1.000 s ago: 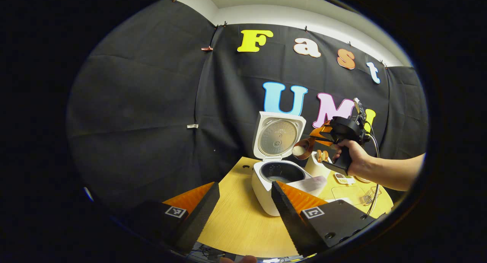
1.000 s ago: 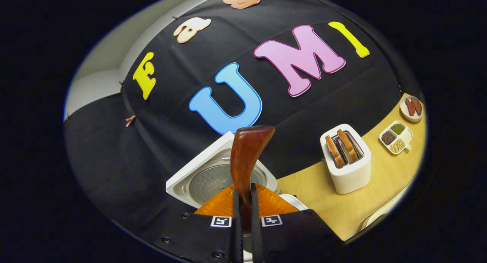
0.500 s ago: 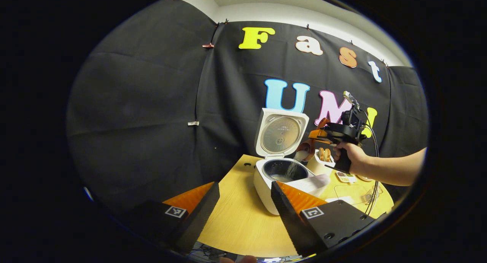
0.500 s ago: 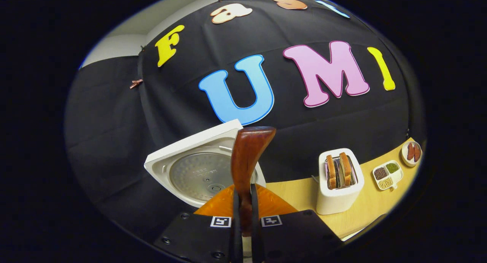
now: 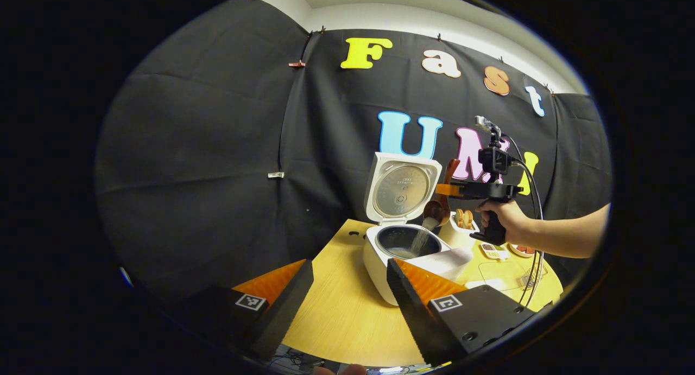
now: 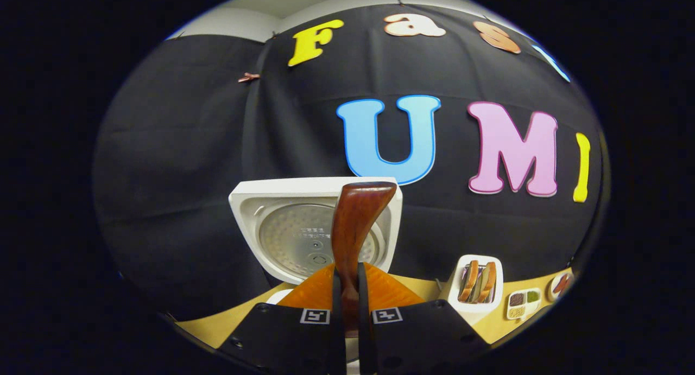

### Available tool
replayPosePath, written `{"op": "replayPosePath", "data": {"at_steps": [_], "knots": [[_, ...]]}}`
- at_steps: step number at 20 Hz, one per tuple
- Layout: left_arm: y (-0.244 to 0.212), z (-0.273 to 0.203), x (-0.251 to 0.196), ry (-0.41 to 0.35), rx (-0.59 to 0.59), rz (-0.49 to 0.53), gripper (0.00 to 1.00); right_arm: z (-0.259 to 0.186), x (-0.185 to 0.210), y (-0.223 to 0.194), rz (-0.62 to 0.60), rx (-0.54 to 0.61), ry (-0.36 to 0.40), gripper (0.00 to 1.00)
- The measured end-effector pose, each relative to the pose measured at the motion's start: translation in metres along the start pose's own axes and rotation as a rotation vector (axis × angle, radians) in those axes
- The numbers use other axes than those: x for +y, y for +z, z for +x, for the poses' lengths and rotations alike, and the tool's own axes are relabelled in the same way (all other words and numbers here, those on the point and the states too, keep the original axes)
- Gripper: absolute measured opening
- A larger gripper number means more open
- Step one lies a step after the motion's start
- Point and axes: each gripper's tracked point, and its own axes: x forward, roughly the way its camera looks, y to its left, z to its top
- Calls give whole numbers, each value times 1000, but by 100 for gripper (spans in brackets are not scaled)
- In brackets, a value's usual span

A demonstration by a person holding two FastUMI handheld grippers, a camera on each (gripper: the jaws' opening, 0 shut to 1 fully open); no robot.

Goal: Close the left gripper, press the button to open the rice cooker; take a wooden spoon from the chopstick holder with the right hand, scoop a spoonful of rice and pour it into the rice cooker, then put the wooden spoon back into the chopstick holder.

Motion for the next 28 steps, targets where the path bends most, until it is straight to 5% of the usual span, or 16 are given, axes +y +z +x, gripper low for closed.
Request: {"op": "replayPosePath", "data": {"at_steps": [11,15,20,28], "knots": [[-3,-3,5,-1,-4,3,94,-19,65,4,-458,-40,129,13],[-4,-10,5,3,0,6,94,-28,74,1,-506,-46,148,13],[-5,-22,3,6,-5,18,94,-28,56,2,-274,24,114,13],[2,-40,-15,-16,-26,34,94,-66,10,52,305,4,53,13]]}}
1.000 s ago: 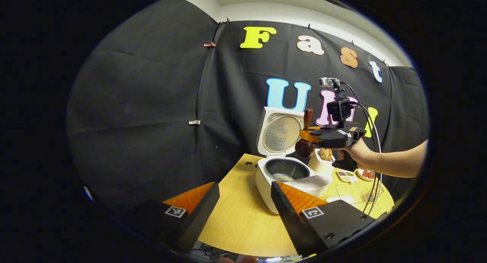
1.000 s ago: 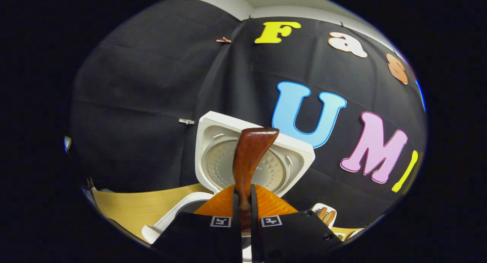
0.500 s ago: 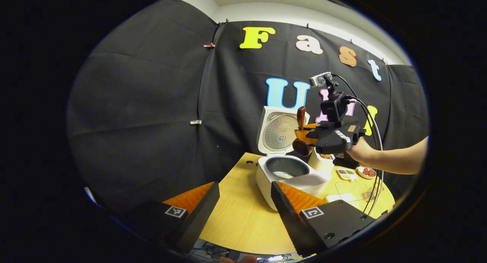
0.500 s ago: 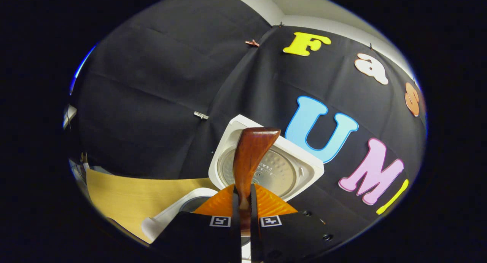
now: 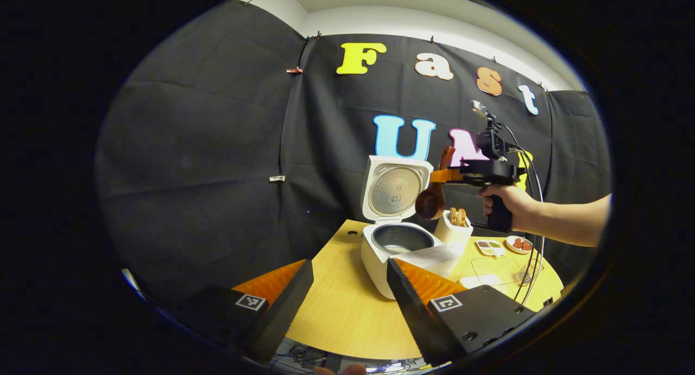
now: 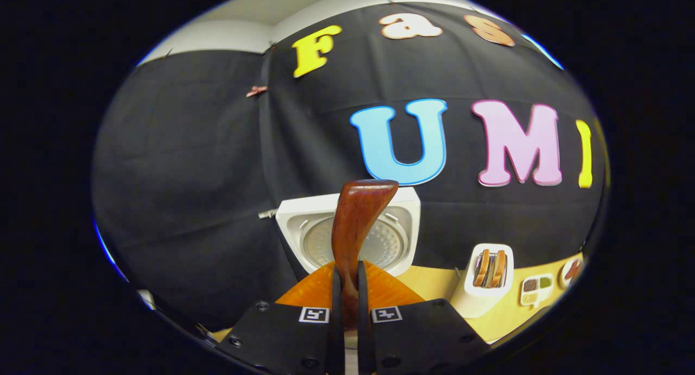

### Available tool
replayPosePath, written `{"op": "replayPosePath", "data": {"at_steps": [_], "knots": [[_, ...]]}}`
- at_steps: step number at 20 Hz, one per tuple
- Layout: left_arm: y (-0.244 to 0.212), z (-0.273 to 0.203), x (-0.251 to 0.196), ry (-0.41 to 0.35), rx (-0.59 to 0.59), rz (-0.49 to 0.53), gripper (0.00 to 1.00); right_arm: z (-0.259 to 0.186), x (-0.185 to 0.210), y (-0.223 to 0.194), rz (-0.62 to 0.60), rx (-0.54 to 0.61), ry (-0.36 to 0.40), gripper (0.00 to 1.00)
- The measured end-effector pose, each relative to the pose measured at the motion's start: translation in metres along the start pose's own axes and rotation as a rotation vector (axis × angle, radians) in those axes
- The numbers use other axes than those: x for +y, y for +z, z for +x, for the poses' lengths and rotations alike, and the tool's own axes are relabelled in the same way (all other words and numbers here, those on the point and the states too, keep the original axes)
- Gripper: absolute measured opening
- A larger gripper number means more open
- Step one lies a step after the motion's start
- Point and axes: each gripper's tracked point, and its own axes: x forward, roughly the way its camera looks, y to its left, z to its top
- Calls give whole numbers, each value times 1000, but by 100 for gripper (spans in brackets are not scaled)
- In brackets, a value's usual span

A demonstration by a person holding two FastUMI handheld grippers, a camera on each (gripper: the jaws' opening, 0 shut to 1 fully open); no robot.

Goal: Close the left gripper, press the button to open the rice cooker; take a wooden spoon from the chopstick holder with the right hand, scoop a spoonful of rice and pour it into the rice cooker, then put the wooden spoon back into the chopstick holder.

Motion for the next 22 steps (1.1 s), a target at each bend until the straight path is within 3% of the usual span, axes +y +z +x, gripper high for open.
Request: {"op": "replayPosePath", "data": {"at_steps": [1,2,5,11,15,22], "knots": [[2,-1,-4,-6,-4,5,95,-11,-4,8,46,-18,-3,10],[4,-3,-8,-13,-10,9,95,-23,-10,20,86,-39,-5,13],[11,-5,-23,-39,-25,14,94,-67,-31,57,169,-124,-7,13],[27,-9,-54,-82,-60,43,94,-181,-103,112,154,-290,-120,13],[31,-8,-74,-111,-69,35,94,-246,-158,108,61,-296,-223,13],[40,-8,-108,-134,-86,82,94,-340,-264,84,63,-272,-404,13]]}}
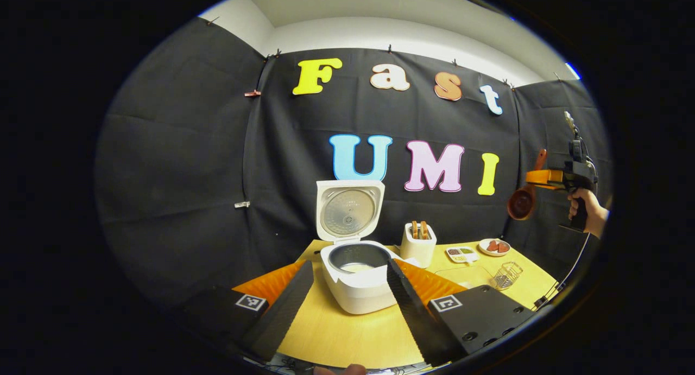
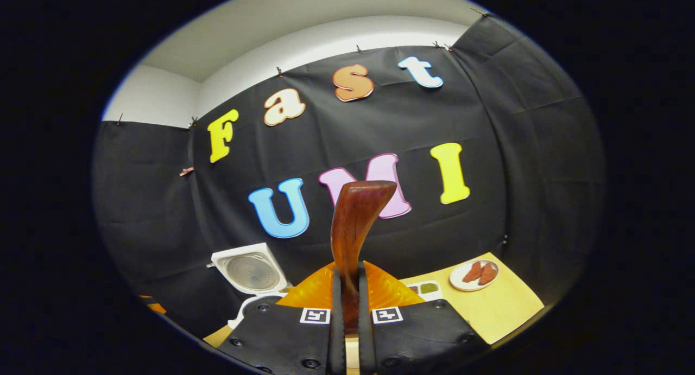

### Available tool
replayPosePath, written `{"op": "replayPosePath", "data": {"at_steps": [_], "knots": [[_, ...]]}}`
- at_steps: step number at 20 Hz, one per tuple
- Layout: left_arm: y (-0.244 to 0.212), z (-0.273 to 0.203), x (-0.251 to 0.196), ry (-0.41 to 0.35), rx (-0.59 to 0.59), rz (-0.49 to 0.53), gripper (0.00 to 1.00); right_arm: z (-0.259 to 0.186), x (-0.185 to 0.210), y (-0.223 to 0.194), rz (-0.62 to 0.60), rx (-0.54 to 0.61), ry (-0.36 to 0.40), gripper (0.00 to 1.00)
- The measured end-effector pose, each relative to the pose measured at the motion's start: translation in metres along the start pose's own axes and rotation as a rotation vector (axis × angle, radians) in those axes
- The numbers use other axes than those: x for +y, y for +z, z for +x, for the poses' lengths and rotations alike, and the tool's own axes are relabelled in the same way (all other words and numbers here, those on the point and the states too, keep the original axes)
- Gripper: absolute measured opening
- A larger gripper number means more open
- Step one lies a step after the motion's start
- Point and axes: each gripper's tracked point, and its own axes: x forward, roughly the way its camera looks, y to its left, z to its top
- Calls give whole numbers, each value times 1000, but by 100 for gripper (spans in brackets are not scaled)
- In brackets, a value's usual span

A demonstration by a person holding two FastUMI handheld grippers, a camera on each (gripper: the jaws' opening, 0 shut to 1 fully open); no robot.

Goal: Close the left gripper, press the button to open the rice cooker; take a wooden spoon from the chopstick holder with the right hand, scoop a spoonful of rice and pour it into the rice cooker, then put the wooden spoon back into the chopstick holder.

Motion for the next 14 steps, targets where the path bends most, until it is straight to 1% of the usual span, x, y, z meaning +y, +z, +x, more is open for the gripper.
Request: {"op": "replayPosePath", "data": {"at_steps": [3,6,9,14], "knots": [[3,0,-16,-3,1,-3,94,-4,-63,-18,-23,34,-88,13],[6,0,-31,0,3,14,94,-1,-114,-51,-26,87,-160,13],[9,-1,-43,12,13,15,94,10,-145,-96,-13,139,-191,13],[9,-5,-54,62,34,39,94,35,-179,-167,13,240,-215,13]]}}
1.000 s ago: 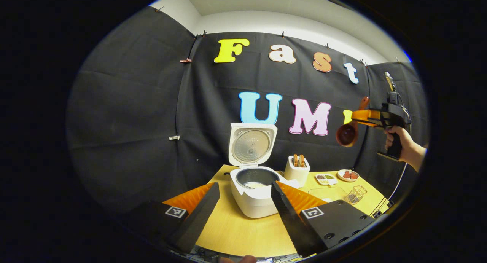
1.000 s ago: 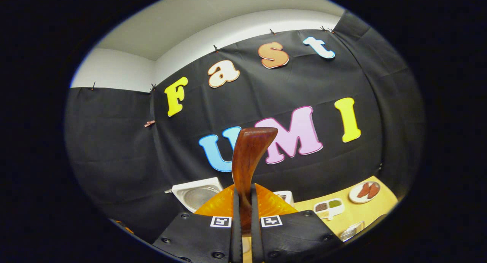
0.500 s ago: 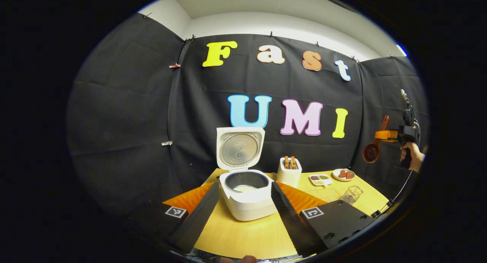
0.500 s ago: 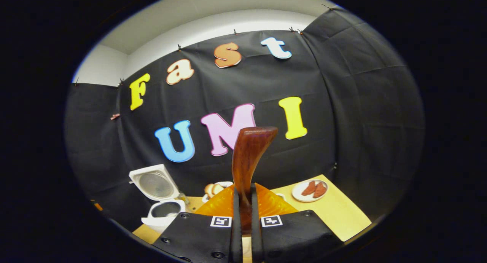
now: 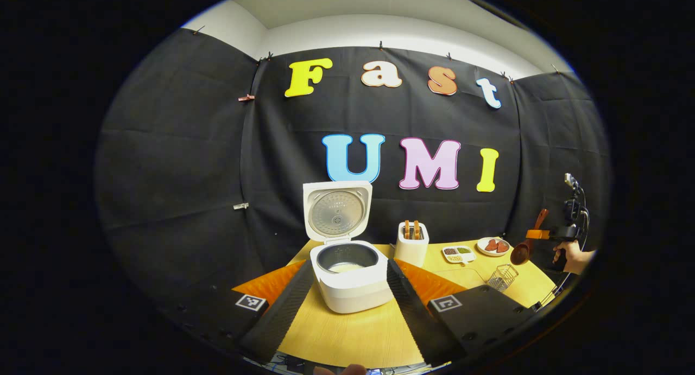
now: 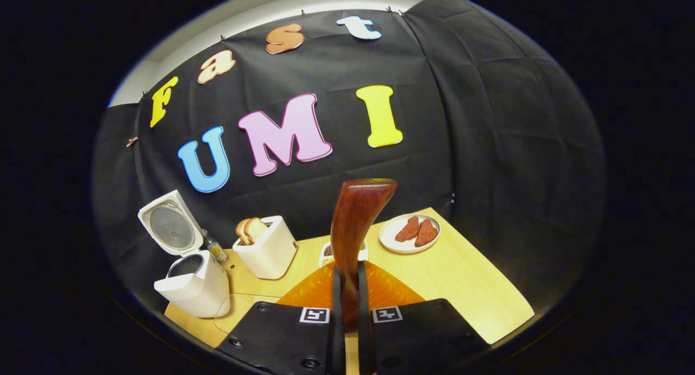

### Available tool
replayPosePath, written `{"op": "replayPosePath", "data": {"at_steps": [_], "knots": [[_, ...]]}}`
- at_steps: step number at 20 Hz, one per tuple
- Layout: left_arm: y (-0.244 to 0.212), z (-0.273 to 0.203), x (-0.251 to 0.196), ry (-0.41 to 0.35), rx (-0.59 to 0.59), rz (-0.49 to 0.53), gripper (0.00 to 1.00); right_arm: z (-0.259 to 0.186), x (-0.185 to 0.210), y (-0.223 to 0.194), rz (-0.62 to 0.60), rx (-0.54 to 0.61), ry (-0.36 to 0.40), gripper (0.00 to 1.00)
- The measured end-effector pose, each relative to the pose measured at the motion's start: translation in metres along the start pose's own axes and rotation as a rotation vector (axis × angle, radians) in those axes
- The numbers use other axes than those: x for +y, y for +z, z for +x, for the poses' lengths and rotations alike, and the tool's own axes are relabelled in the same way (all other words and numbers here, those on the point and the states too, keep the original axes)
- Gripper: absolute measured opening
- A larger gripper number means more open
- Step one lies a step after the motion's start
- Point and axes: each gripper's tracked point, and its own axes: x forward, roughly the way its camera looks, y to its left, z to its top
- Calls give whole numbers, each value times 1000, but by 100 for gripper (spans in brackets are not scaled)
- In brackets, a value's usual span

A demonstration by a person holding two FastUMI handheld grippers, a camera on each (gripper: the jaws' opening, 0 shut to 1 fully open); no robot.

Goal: Close the left gripper, press the button to open the rice cooker; take a wooden spoon from the chopstick holder with the right hand, scoop a spoonful of rice and pour it into the rice cooker, then put the wooden spoon back into the chopstick holder.

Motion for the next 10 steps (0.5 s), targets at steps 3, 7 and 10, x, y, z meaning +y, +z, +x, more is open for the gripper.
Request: {"op": "replayPosePath", "data": {"at_steps": [3,7,10], "knots": [[-2,-2,-7,29,18,8,94,25,-18,-28,40,51,-18,14],[-5,-1,-19,58,37,14,94,46,-34,-60,72,115,-37,14],[-6,5,-27,65,46,-3,94,56,-40,-79,99,155,-35,10]]}}
